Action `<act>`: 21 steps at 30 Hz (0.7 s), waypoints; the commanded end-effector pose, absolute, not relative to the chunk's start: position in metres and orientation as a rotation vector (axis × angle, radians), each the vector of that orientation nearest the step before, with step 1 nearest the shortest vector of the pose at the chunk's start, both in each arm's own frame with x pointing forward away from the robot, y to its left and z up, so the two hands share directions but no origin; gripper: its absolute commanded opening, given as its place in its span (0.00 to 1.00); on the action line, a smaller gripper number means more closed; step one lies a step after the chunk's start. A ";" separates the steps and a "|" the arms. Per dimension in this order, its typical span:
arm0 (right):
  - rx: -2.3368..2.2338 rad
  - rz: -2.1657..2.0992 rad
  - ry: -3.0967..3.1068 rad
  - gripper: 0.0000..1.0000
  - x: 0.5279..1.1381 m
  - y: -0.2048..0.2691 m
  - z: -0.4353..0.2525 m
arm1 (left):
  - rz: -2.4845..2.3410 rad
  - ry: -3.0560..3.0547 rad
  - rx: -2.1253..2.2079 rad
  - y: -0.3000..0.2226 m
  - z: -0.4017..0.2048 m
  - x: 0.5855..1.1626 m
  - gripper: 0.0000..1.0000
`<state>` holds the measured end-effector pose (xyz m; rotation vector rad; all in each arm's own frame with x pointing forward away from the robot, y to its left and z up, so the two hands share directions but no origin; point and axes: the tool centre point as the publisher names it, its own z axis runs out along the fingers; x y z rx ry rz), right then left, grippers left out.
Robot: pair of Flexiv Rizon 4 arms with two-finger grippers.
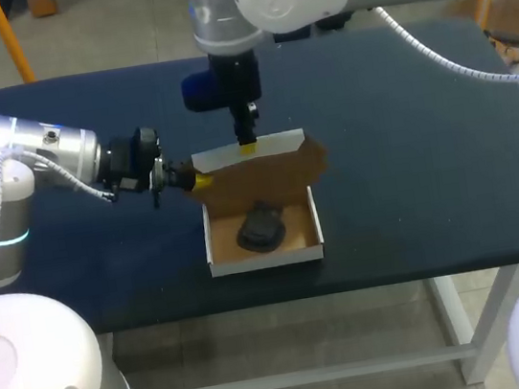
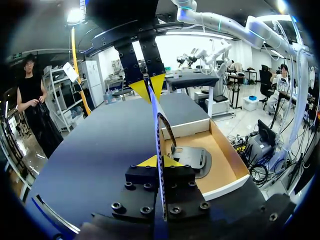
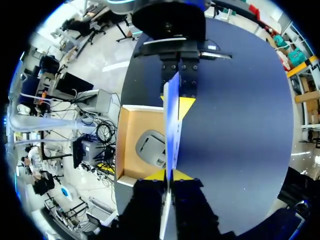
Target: Assemble the packaging by folding the flat box into shape, placing the metal phone stand inside, and closing the box properly
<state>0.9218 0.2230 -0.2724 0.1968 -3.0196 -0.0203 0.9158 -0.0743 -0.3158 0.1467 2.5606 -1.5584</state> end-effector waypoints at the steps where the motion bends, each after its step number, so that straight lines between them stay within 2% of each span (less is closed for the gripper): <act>1: 0.198 -0.026 -3.025 0.00 0.920 0.224 -0.275 | -1.559 2.561 0.152 -0.075 -0.316 0.914 0.00; 2: 0.198 -0.033 -3.024 0.05 0.919 0.224 -0.274 | -1.559 2.561 0.152 -0.075 -0.316 0.914 0.00; 3: 0.198 -0.035 -3.023 0.35 0.919 0.224 -0.273 | -1.559 2.561 0.152 -0.075 -0.316 0.914 0.00; 4: 0.197 -0.038 -3.023 0.49 0.919 0.224 -0.273 | -1.559 2.561 0.152 -0.075 -0.316 0.914 0.00; 5: 0.196 -0.041 -3.023 0.93 0.920 0.224 -0.272 | -1.559 2.561 0.152 -0.075 -0.316 0.914 0.00; 6: 0.193 -0.046 -3.024 1.00 0.920 0.224 -0.270 | -1.559 2.561 0.152 -0.075 -0.316 0.914 0.00; 21: -0.115 -0.278 -3.002 1.00 0.939 0.219 -0.228 | -1.559 2.561 0.152 -0.075 -0.316 0.914 0.00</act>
